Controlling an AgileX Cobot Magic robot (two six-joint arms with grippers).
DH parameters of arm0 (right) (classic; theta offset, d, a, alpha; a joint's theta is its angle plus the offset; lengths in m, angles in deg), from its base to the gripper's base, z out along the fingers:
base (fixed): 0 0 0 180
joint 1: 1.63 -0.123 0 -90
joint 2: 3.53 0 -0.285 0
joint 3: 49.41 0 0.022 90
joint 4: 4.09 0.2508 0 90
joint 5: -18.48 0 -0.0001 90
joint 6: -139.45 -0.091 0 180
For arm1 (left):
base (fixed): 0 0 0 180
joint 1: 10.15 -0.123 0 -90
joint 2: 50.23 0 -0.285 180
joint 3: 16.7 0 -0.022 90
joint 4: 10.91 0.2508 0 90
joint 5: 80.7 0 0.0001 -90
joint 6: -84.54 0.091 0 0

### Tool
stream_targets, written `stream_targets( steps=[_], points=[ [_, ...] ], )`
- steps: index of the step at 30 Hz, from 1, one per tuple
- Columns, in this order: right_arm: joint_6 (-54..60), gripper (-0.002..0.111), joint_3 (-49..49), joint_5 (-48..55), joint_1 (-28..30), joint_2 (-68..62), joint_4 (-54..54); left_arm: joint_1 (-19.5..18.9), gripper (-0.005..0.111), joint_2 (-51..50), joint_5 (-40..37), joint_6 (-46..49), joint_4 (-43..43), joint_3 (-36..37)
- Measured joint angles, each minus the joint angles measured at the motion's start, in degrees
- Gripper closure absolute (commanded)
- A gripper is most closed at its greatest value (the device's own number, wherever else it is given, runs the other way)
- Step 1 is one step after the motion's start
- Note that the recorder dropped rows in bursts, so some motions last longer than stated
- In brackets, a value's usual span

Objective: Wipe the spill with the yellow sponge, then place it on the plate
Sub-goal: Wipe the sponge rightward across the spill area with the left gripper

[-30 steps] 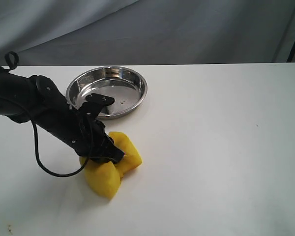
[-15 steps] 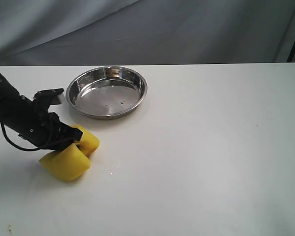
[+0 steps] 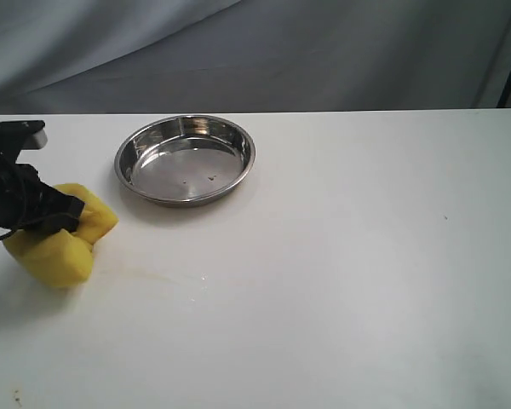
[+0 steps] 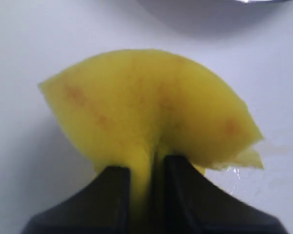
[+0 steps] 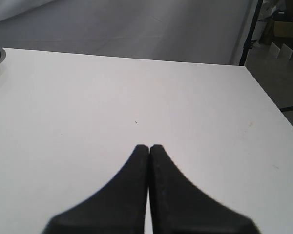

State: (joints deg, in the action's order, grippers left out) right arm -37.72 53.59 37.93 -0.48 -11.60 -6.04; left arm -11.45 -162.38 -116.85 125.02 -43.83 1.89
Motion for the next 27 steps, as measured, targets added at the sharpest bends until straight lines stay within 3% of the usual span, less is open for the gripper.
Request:
stream_targets(
  steps=[4, 9, 14, 18, 27],
  points=[
    [0.0, 0.108, 0.0, 0.0, 0.0, 0.0, 0.0, 0.0, 0.107, 0.27, 0.0, 0.0, -1.6, 0.0],
    [0.0, 0.108, 0.0, 0.0, 0.0, 0.0, 0.0, 0.0, 0.107, -7.08, -3.76, 0.63, -9.02, -0.09],
    [0.0, 0.108, 0.0, 0.0, 0.0, 0.0, 0.0, -0.23, 0.107, -10.95, -9.38, 11.46, -21.99, -0.28],
    [0.0, 0.108, 0.0, 0.0, 0.0, 0.0, 0.0, 2.61, 0.107, -12.81, -12.64, 17.5, -27.56, -0.28],
    [0.0, 0.108, 0.0, 0.0, 0.0, 0.0, 0.0, 12.53, 0.107, -13.73, -13.73, 19.66, -29.73, -0.28]
  ],
)
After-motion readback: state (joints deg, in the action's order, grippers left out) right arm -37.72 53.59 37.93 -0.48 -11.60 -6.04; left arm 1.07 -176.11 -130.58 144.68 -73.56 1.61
